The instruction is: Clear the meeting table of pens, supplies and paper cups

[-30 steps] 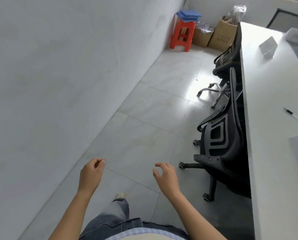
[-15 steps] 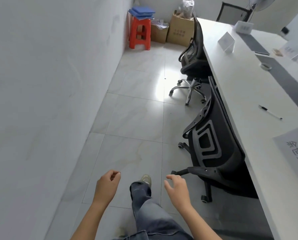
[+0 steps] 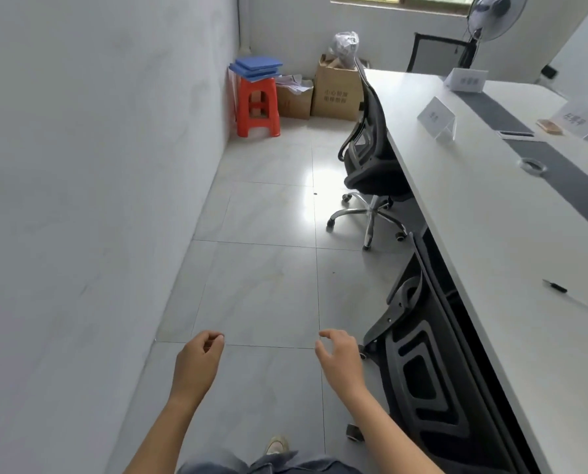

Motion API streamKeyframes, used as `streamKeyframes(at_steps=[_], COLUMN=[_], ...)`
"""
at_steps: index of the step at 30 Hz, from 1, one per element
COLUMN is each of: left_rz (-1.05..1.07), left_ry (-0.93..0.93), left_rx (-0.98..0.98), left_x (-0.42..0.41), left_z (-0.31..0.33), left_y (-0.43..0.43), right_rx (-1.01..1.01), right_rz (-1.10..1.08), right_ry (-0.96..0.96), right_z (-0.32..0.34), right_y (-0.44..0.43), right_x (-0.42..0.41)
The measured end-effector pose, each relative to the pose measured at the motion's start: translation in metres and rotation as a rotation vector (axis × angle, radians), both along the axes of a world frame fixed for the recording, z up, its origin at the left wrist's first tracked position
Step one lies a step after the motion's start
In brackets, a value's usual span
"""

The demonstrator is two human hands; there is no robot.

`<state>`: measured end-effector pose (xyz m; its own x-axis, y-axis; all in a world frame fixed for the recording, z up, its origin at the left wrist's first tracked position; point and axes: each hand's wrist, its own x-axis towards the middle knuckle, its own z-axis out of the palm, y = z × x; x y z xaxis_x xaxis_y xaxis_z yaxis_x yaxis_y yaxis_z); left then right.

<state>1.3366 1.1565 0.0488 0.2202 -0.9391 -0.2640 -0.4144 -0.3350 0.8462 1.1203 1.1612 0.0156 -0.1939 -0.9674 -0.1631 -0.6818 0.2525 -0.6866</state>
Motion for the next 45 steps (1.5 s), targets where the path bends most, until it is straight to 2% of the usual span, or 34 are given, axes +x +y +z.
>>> streamKeyframes(at_steps=[4,8,15,18,21,27,34,39,45], left_rz=[-0.149,-0.192,-0.386,-0.495,-0.582,-0.731,-1.044,-1.243,-1.391], left_ry=[-0.034,-0.033,0.003,-0.003,0.04,0.101,0.097,0.036,-0.116], left_rx=[0.044,0.04,0.029,0.002,-0.022,-0.013,0.055,0.015,-0.09], left_x=[-0.032,-0.054,-0.117,-0.148,-0.182,-0.253,-0.346,-0.402,-0.491], left_z=[-0.01,-0.012,-0.018,-0.018,-0.006,0.005,-0.004,-0.005,-0.008], left_y=[-0.041,-0.103,-0.239,-0.316,-0.393,-0.5,-0.528,-0.542,-0.571], right_rx=[0.07,0.064,-0.17,-0.319,-0.366,-0.201,0.084,0.286,0.455], right_rz=[-0.004,-0.08,-0.266,-0.427,-0.609,-0.901,-1.25,-1.429,-1.525], right_ry=[-0.015,-0.039,-0.106,-0.091,-0.072,0.109,0.169,0.169,0.212], right_z=[-0.01,-0.004,0.052,0.083,0.107,0.12,0.089,0.055,0.03], right_y=[-0.026,-0.068,-0.18,-0.238,-0.286,-0.326,-0.28,-0.239,-0.22], right_x=[-0.016,-0.037,-0.084,-0.115,-0.153,-0.228,-0.293,-0.329,-0.388])
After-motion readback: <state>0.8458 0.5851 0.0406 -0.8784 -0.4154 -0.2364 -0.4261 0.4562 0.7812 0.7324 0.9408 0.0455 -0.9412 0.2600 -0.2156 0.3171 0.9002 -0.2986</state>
